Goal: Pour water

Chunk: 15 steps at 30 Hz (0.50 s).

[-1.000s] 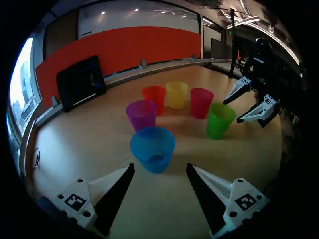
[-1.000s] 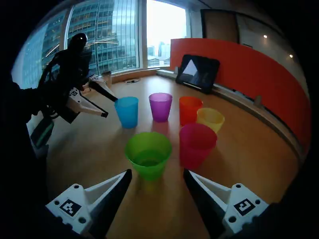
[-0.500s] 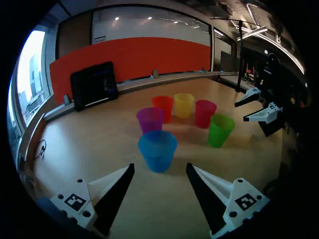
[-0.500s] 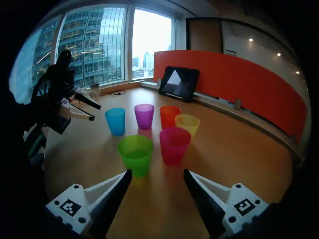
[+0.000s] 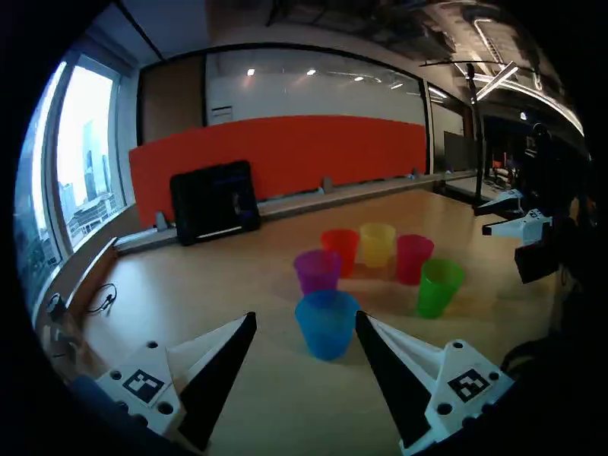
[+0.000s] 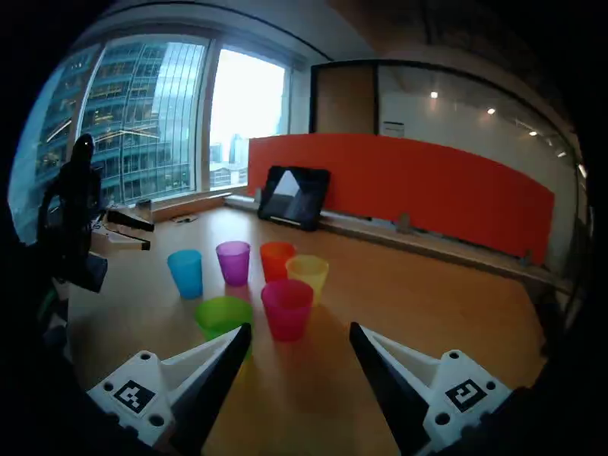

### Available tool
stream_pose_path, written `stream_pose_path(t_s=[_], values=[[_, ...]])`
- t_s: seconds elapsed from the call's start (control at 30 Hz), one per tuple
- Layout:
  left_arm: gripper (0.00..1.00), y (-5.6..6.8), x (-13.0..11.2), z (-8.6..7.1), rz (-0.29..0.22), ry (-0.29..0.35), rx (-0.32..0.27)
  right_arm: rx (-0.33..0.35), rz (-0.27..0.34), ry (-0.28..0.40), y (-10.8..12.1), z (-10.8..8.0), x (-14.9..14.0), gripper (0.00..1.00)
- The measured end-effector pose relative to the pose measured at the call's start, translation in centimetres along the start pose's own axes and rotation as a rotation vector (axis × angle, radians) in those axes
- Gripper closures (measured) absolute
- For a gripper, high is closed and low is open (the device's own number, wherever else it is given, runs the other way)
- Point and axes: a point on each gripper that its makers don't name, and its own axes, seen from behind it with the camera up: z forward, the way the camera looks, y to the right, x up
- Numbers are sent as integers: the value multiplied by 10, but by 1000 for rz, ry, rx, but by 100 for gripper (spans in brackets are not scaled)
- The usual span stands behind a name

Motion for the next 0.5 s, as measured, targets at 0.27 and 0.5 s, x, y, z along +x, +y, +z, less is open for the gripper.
stream_pose_path(t_s=[0.27,0.5], values=[[4,-18,27,-7,-23,123,99,-140,18,107,23,-3,31,0],[4,-30,48,-18,-34,225,173,-277,18,204,48,-13,56,0]])
